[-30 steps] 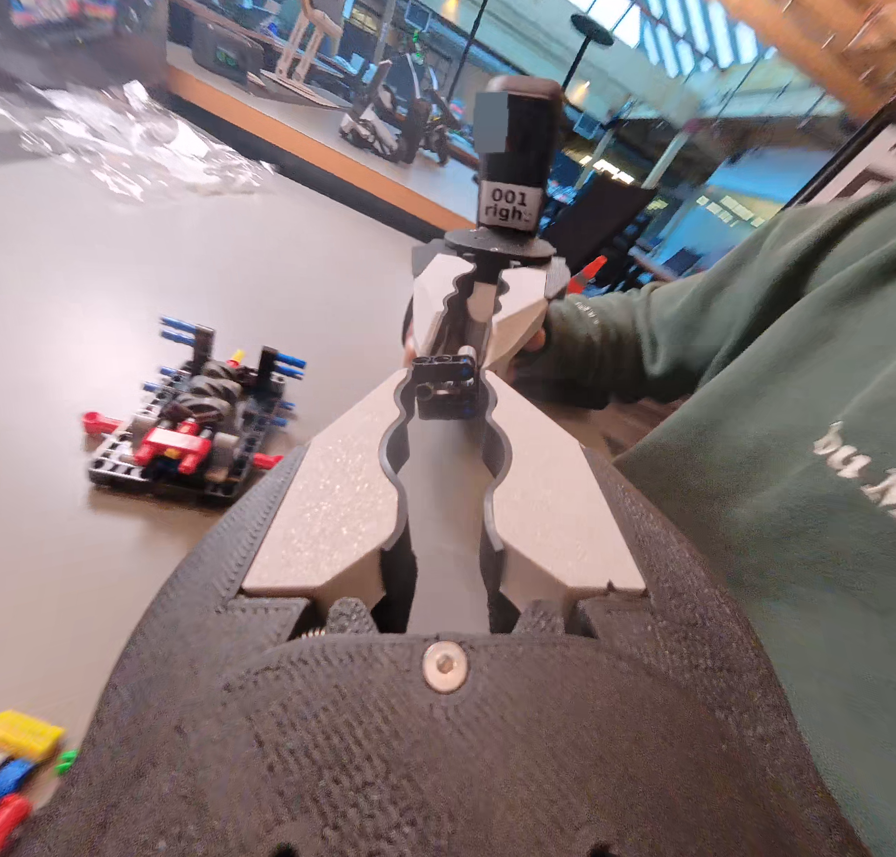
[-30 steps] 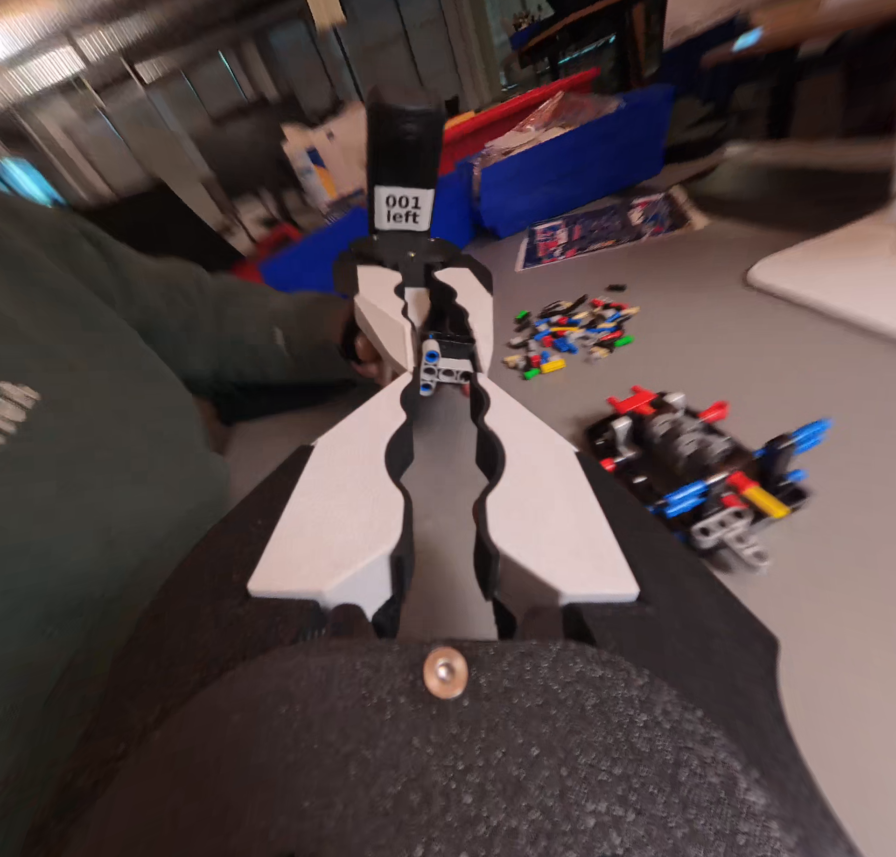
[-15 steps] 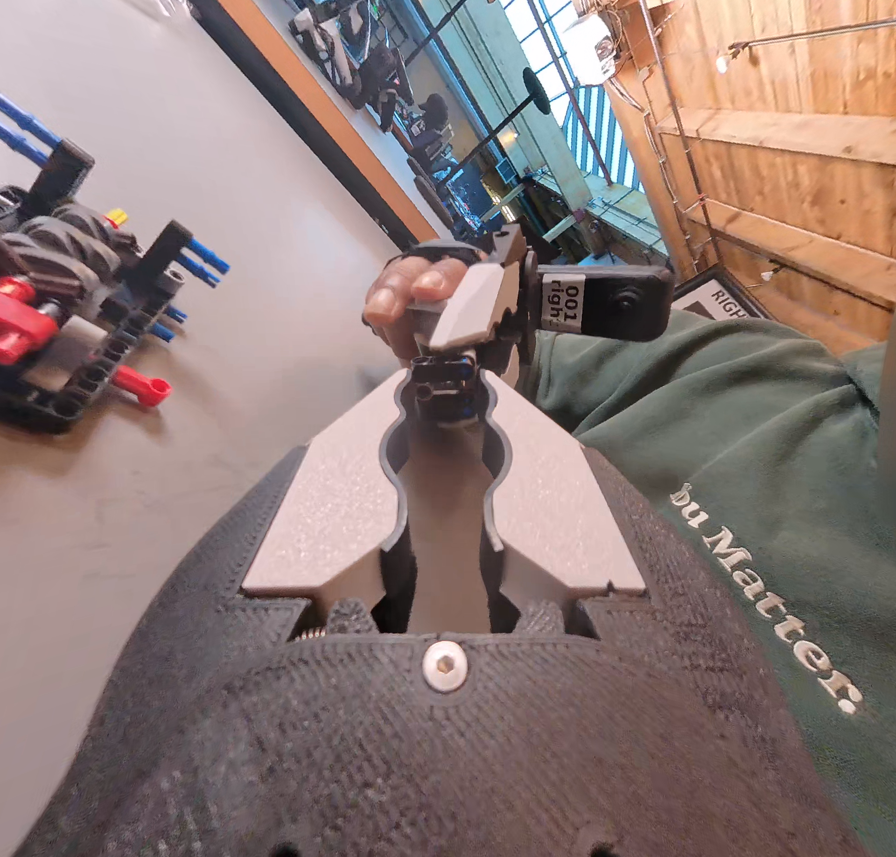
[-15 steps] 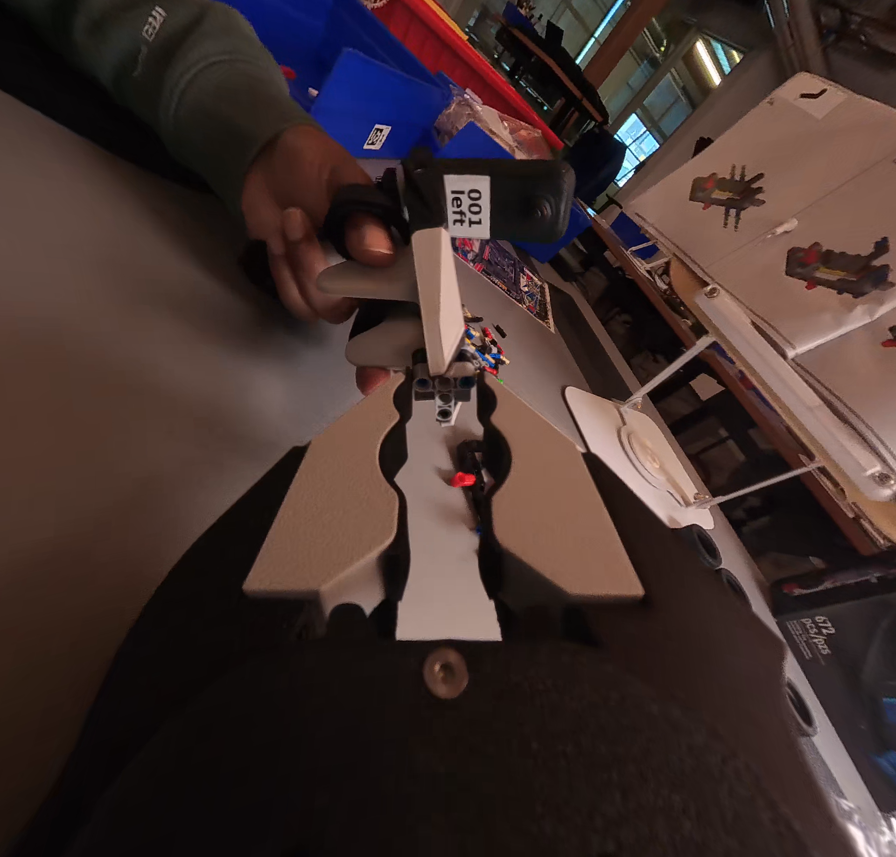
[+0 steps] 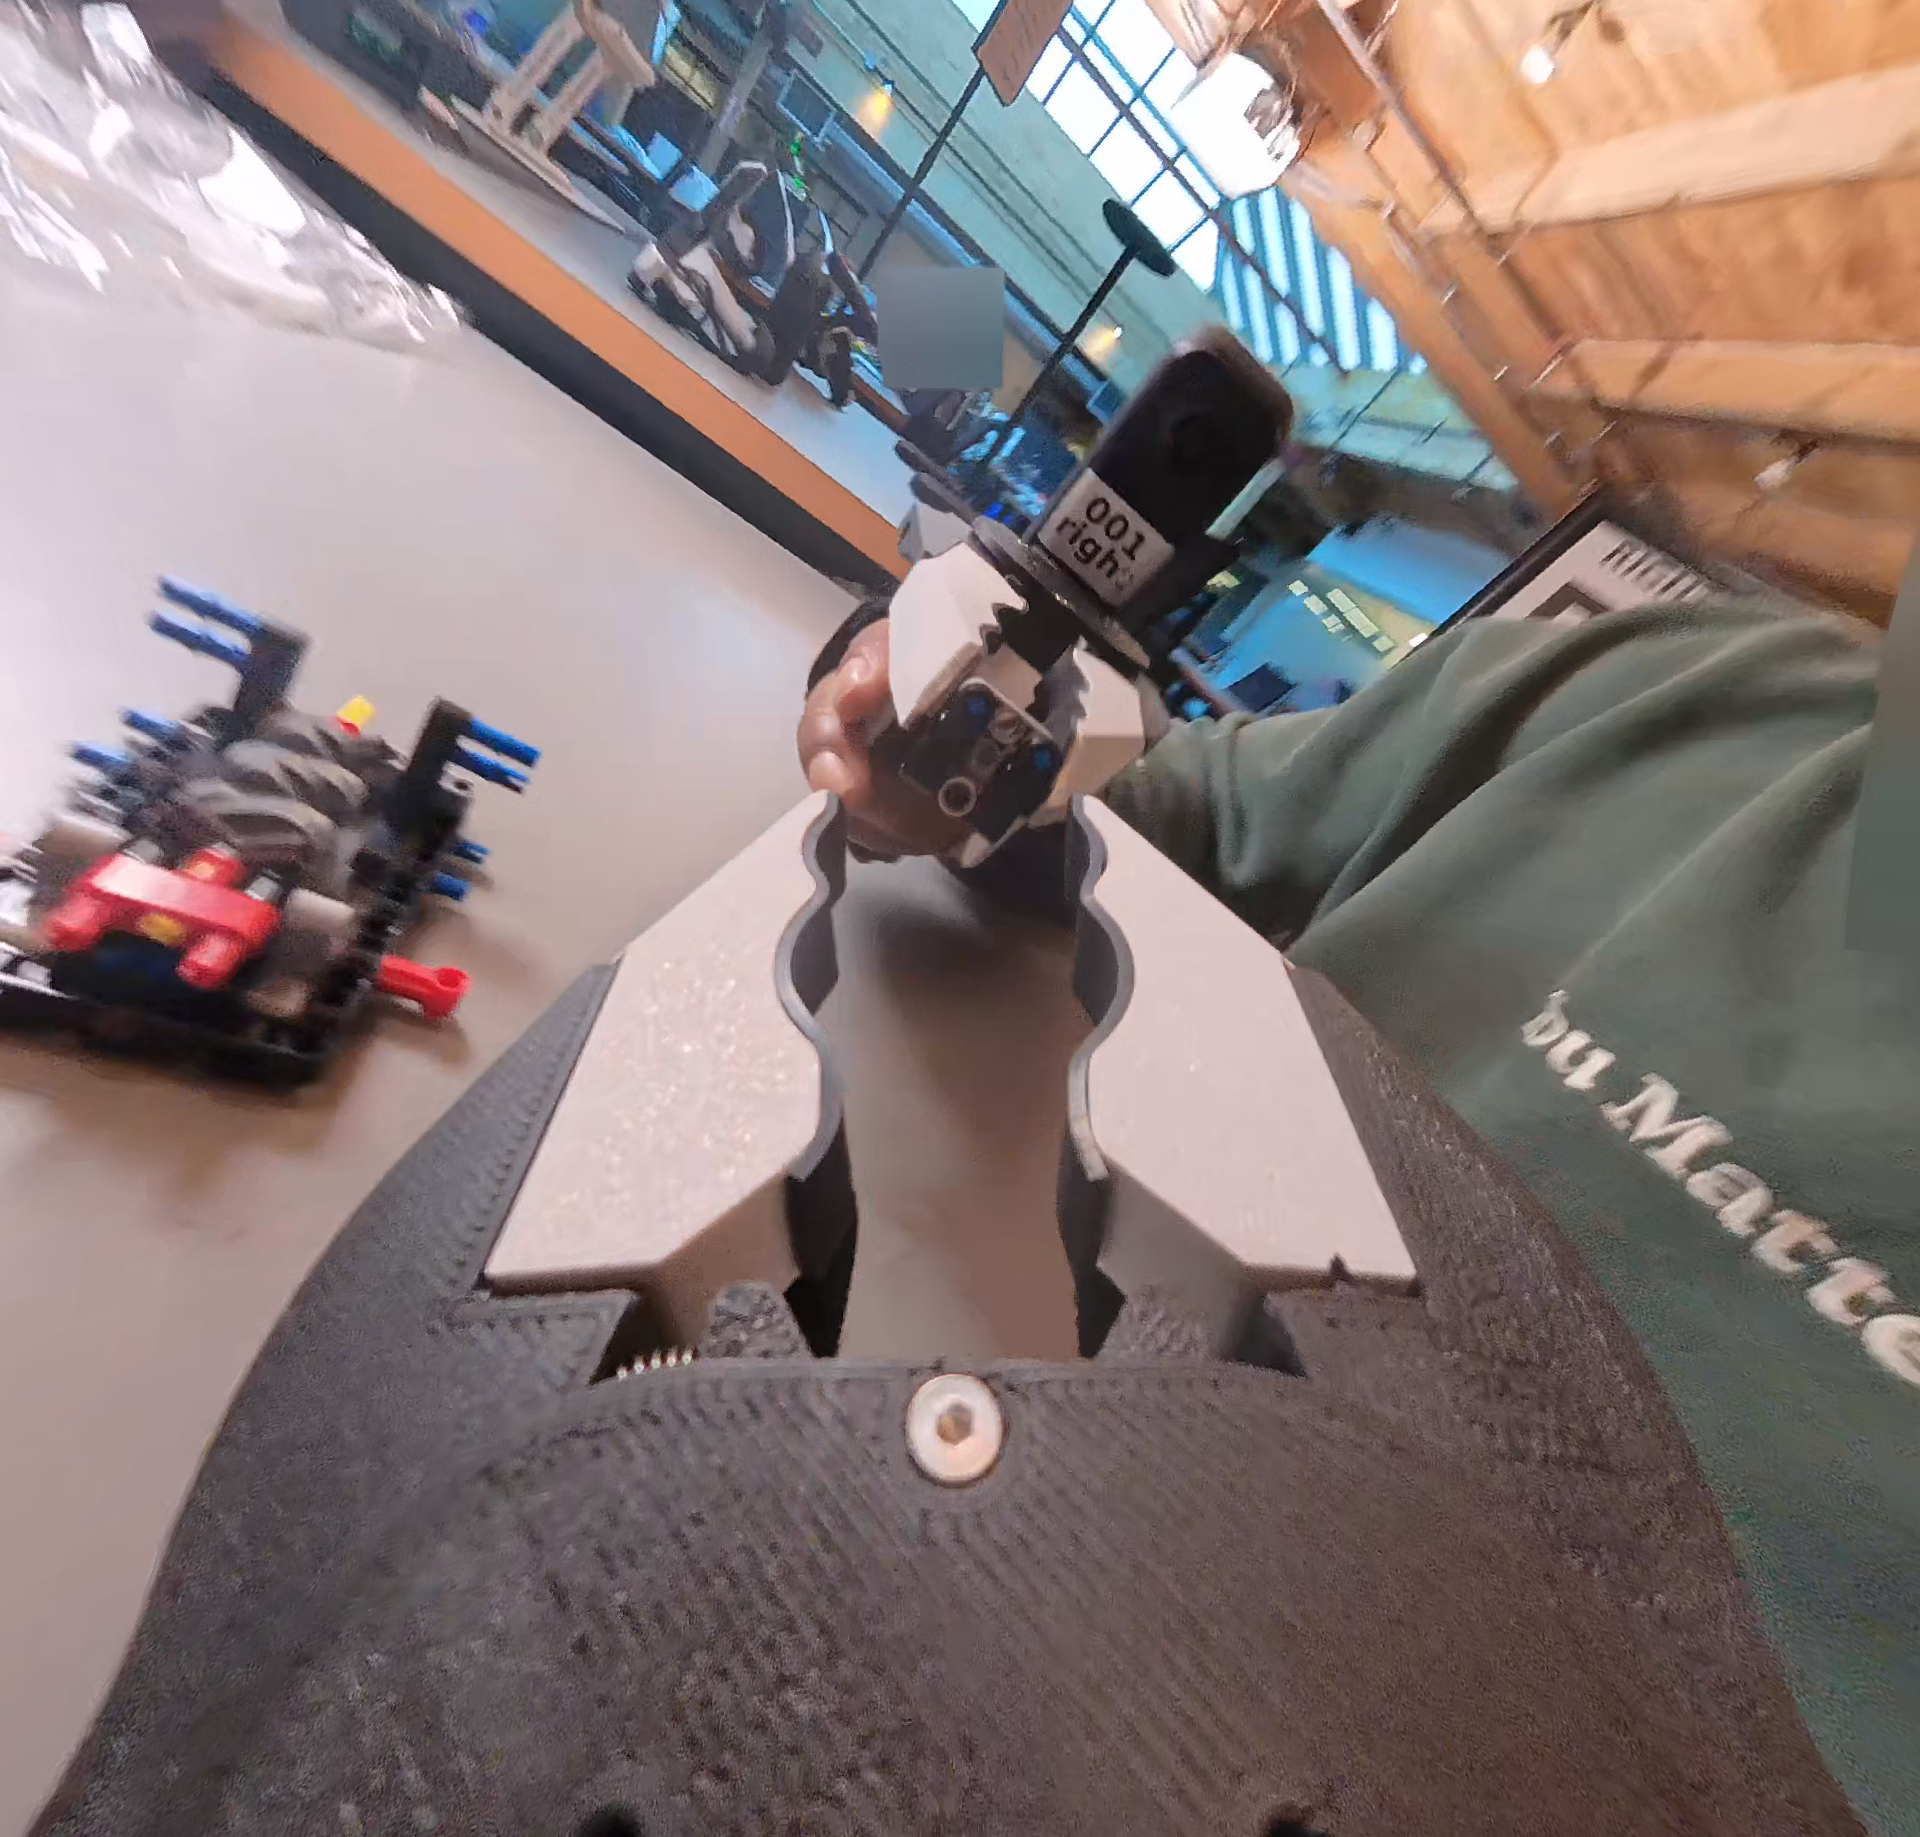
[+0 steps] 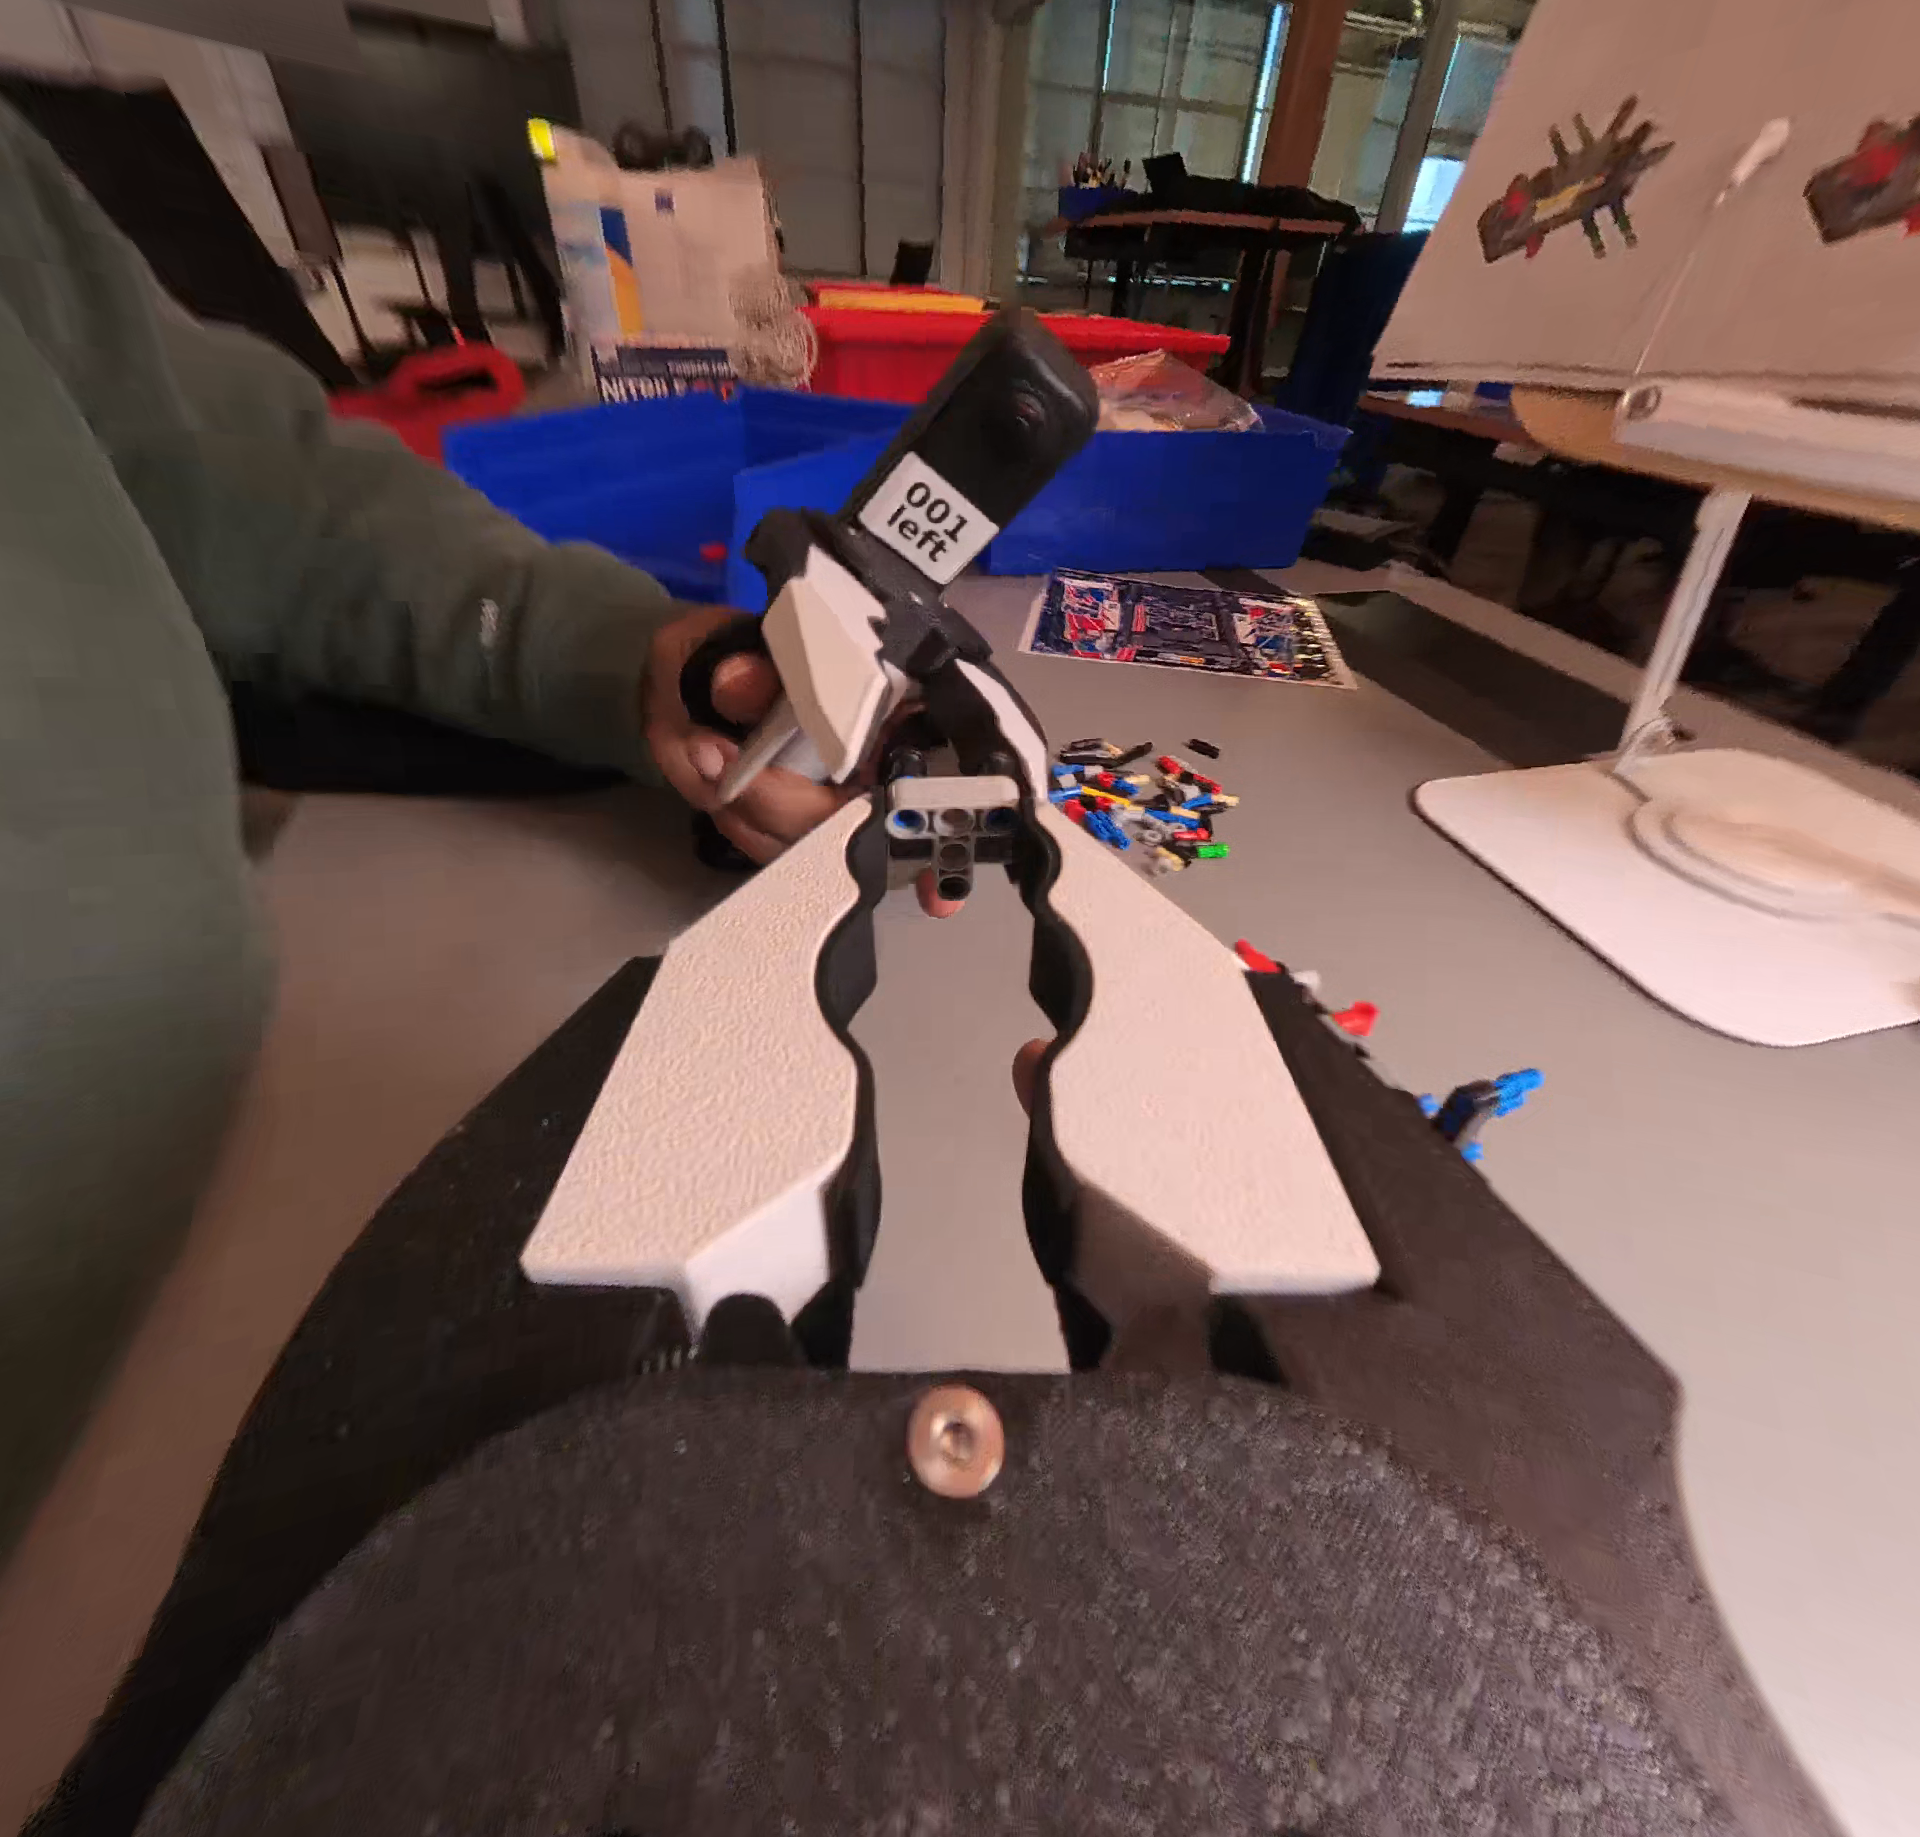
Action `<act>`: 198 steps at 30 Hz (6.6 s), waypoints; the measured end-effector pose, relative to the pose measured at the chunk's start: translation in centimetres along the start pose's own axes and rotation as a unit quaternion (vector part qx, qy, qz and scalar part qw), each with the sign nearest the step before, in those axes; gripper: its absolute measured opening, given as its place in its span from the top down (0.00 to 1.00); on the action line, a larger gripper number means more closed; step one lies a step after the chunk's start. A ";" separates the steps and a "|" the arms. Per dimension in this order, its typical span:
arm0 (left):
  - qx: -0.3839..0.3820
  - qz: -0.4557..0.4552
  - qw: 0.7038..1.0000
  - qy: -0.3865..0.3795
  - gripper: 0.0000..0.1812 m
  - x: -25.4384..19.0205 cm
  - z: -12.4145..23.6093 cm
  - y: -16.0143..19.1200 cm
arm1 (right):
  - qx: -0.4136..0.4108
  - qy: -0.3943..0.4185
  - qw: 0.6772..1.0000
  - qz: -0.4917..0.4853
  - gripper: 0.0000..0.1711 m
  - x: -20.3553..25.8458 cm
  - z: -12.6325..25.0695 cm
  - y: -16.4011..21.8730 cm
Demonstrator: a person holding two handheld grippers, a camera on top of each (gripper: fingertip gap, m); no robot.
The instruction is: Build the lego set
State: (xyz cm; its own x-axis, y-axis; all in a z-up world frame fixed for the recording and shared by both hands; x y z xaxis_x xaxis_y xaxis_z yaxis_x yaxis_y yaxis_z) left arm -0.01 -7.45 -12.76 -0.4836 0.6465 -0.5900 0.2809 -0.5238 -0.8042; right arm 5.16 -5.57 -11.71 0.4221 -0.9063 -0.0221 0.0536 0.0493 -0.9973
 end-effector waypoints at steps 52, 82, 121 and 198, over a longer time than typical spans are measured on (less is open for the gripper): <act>-0.032 -0.147 0.979 -0.134 0.85 2.2 0.7 -0.9 | 0.037 0.108 0.992 -0.061 0.87 -3.7 1.0 1.6; -0.015 0.138 0.989 0.061 0.88 1.1 -0.9 -0.7 | 0.205 0.126 0.943 0.231 0.83 -1.1 -0.2 0.9; -0.066 -0.171 0.982 -0.047 0.78 -1.7 0.5 -1.2 | -0.033 -0.063 0.987 -0.141 0.97 -0.2 0.6 -0.7; -0.030 -0.197 0.979 -0.047 0.87 -0.2 -0.8 0.1 | -0.004 -0.032 0.998 -0.049 0.91 -0.2 1.2 -0.7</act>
State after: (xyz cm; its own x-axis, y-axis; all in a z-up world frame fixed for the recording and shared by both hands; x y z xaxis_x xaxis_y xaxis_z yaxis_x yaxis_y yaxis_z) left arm 0.78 -7.17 -12.83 -0.6372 0.7370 -0.2255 0.1035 -0.2081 -0.9726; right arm 6.15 -4.87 -10.96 0.4717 -0.8782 0.0791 0.0906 -0.0410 -0.9950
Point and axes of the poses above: each gripper's, where its closed fingertips meet, z back along the fingers, y out of its underside, x = y × z across the jaws, the point moved 3 cm from there along z, back along the fingers, and after that the axes turned 12 degrees about -y, right-handed, at the moved point
